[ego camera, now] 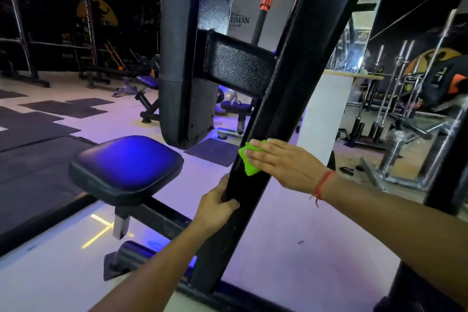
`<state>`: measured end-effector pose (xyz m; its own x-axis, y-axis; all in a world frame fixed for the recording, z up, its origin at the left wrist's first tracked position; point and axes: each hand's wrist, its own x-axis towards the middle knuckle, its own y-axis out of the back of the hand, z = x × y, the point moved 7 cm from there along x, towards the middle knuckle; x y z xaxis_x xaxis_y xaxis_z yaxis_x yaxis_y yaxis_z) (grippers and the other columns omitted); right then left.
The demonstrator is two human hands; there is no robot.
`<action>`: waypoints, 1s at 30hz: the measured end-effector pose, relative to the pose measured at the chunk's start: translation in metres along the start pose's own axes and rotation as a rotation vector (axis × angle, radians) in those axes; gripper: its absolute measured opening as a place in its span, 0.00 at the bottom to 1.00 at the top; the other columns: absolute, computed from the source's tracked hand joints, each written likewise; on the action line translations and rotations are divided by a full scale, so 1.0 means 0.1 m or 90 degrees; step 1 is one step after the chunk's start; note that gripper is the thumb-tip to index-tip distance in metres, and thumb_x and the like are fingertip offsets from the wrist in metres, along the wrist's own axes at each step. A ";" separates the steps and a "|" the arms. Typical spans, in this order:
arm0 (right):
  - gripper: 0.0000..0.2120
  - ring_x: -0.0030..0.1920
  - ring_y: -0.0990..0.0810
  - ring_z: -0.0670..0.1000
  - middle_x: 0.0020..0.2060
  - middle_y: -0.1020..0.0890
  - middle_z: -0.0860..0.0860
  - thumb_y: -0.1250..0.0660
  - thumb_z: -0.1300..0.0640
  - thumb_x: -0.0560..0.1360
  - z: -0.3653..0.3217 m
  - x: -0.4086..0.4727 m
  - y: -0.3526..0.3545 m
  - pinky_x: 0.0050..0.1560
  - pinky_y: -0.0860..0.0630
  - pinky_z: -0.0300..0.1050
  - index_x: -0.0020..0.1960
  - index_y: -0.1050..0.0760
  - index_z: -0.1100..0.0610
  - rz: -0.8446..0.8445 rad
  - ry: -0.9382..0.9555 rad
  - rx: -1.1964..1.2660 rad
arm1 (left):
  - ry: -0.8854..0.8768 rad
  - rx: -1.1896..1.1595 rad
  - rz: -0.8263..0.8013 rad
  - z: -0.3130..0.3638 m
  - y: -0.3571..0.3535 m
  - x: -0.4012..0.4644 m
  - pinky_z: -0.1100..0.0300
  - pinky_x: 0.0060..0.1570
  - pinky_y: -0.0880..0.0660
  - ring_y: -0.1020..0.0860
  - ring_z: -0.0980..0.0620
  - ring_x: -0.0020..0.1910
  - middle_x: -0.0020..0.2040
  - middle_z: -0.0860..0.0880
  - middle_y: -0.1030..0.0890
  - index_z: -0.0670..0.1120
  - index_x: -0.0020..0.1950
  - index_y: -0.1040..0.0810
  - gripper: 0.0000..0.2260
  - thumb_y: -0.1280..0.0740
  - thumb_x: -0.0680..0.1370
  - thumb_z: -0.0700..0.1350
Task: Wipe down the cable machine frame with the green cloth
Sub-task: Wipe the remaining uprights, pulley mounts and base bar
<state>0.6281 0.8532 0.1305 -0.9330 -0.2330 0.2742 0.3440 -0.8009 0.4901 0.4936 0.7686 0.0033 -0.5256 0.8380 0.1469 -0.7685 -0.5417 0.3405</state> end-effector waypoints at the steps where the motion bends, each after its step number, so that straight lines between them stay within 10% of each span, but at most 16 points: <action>1: 0.29 0.78 0.38 0.58 0.77 0.33 0.54 0.49 0.67 0.76 0.11 0.04 0.05 0.76 0.41 0.55 0.77 0.33 0.59 0.009 -0.048 0.007 | 0.023 -0.017 -0.010 -0.08 0.01 -0.01 0.55 0.67 0.26 0.22 0.56 0.64 0.64 0.61 0.22 0.59 0.76 0.31 0.37 0.31 0.66 0.47; 4: 0.26 0.80 0.41 0.58 0.78 0.35 0.54 0.41 0.65 0.80 0.23 0.05 0.12 0.78 0.42 0.55 0.78 0.35 0.60 0.066 -0.187 0.028 | 0.072 -0.067 -0.022 -0.32 0.00 0.01 0.53 0.68 0.26 0.23 0.56 0.65 0.66 0.61 0.22 0.59 0.76 0.30 0.39 0.31 0.62 0.48; 10: 0.28 0.79 0.39 0.56 0.77 0.34 0.54 0.50 0.63 0.78 -0.56 0.07 -0.31 0.77 0.45 0.53 0.77 0.34 0.59 -0.050 0.026 0.041 | 0.080 -0.093 -0.028 -0.63 -0.11 -0.10 0.62 0.66 0.31 0.28 0.59 0.69 0.70 0.60 0.27 0.52 0.78 0.33 0.35 0.31 0.71 0.39; 13: 0.30 0.80 0.41 0.57 0.78 0.35 0.53 0.50 0.64 0.76 -0.51 0.15 -0.31 0.78 0.45 0.54 0.79 0.37 0.58 -0.027 -0.113 0.054 | 0.099 -0.112 -0.035 -0.88 -0.17 -0.13 0.58 0.69 0.30 0.28 0.58 0.70 0.70 0.61 0.27 0.52 0.79 0.34 0.39 0.32 0.66 0.43; 19: 0.30 0.78 0.37 0.56 0.77 0.34 0.53 0.46 0.65 0.75 -1.27 -0.03 -0.66 0.77 0.42 0.54 0.78 0.35 0.59 -0.085 0.043 0.080 | 0.098 -0.066 -0.021 -1.23 -0.20 -0.20 0.76 0.52 0.31 0.24 0.64 0.61 0.67 0.61 0.25 0.56 0.79 0.35 0.36 0.31 0.71 0.41; 24: 0.30 0.80 0.43 0.57 0.79 0.38 0.54 0.59 0.68 0.79 -1.32 0.01 -0.77 0.79 0.46 0.54 0.79 0.38 0.60 -0.022 -0.091 0.066 | 0.081 -0.051 -0.025 -1.64 -0.25 -0.11 0.80 0.49 0.31 0.24 0.77 0.50 0.65 0.62 0.23 0.59 0.77 0.34 0.36 0.33 0.71 0.41; 30: 0.29 0.79 0.40 0.57 0.78 0.35 0.54 0.55 0.66 0.79 -1.69 0.08 -1.03 0.78 0.43 0.54 0.78 0.36 0.60 -0.055 -0.001 0.083 | 0.103 -0.042 -0.011 -2.04 -0.31 -0.10 0.77 0.44 0.29 0.21 0.65 0.51 0.65 0.61 0.22 0.61 0.77 0.35 0.33 0.32 0.74 0.41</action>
<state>0.5679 0.8405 -0.0571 -0.9597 -0.1654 0.2274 0.2732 -0.7397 0.6149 0.4481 0.7636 -0.1981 -0.5603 0.8282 -0.0112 -0.7970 -0.5353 0.2797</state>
